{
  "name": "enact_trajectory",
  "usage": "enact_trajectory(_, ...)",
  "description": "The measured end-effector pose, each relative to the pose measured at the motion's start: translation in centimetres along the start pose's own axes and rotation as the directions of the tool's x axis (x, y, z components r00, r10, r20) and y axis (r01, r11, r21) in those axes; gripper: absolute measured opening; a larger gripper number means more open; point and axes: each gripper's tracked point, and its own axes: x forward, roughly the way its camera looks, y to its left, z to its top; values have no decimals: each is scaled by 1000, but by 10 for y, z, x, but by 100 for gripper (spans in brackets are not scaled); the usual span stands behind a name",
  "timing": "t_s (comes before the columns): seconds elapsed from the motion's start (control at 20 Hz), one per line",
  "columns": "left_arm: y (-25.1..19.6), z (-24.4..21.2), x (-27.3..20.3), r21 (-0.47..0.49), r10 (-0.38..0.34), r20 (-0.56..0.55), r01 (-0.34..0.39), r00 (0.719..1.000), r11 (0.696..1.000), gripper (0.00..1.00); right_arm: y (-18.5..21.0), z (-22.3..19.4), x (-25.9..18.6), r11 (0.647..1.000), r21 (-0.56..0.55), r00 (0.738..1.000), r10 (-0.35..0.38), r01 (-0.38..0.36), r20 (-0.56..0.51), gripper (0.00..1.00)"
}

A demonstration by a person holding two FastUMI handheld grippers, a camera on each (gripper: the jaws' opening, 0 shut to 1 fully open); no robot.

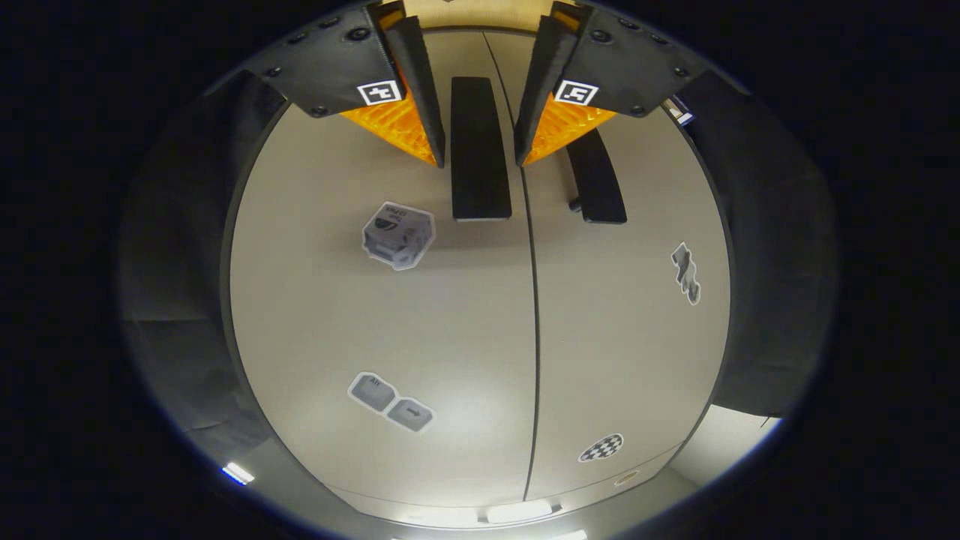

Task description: Open the right door of the double-door shoe cabinet with the right hand, and open the left door with the left hand.

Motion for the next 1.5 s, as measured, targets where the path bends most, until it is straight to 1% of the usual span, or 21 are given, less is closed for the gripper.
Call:
enact_trajectory(0.05,-3,-1,-1,6,-6,-3,6,1000,1000,95,-4,1,1,1000,1,1000,-23,23,1,46)
enact_trajectory(0.15,-8,-6,-2,-1,-22,-14,22,1000,1000,95,-3,1,1,999,20,999,-40,40,-8,37)
enact_trajectory(0.2,-10,-6,-2,-6,-26,-19,26,999,1000,95,-4,0,0,999,22,999,-46,46,-15,37)
enact_trajectory(0.25,-10,-8,-2,-9,-28,-21,28,999,1000,95,-3,0,2,999,12,999,-46,47,-12,33)
enact_trajectory(0.35,-8,-8,-2,-4,-12,-23,12,1000,1000,95,-3,0,2,999,-3,999,-44,44,7,33)
enact_trajectory(0.45,-10,-7,-3,-4,-14,-17,14,1000,1000,95,-2,0,1,999,-29,999,-25,26,30,22)
enact_trajectory(0.5,-15,-5,-3,-11,-30,-10,29,1000,1000,95,-1,-1,1,999,-46,999,-6,8,34,22)
enact_trajectory(0.55,-20,-4,-2,-21,-45,-5,44,999,999,95,-2,0,-2,998,-69,999,15,-13,32,13)
enact_trajectory(0.6,-26,-3,-1,-27,-63,-3,63,998,998,95,-2,-2,-4,998,-52,999,40,-39,22,14)
enact_trajectory(0.65,-32,-4,2,-29,-81,-2,81,997,996,95,-2,-3,-9,997,-37,998,65,-64,11,9)
enact_trajectory(0.7,-37,-3,4,-25,-95,-1,95,995,995,95,-3,-4,-13,996,-31,997,81,-80,6,8)
enact_trajectory(0.85,-56,2,11,-15,-132,4,132,991,991,95,-6,-4,-30,995,-55,996,87,-86,25,9)
enact_trajectory(0.9,-63,4,11,-12,-144,4,145,989,989,95,-7,-5,-36,995,-51,996,90,-89,27,9)
enact_trajectory(1.05,-78,3,11,3,-176,3,176,984,984,95,-12,-8,-52,991,-17,991,130,-129,34,8)
enact_trajectory(1.15,-86,3,8,10,-188,-1,188,982,982,95,-16,-10,-60,990,-18,990,138,-137,27,8)
enact_trajectory(1.35,-105,4,5,-31,-228,9,228,974,973,94,-24,-12,-82,987,-6,987,160,-160,26,9)
enact_trajectory(1.5,-105,3,7,-49,-219,8,219,976,974,95,-37,-14,-103,984,-6,983,179,-179,25,9)
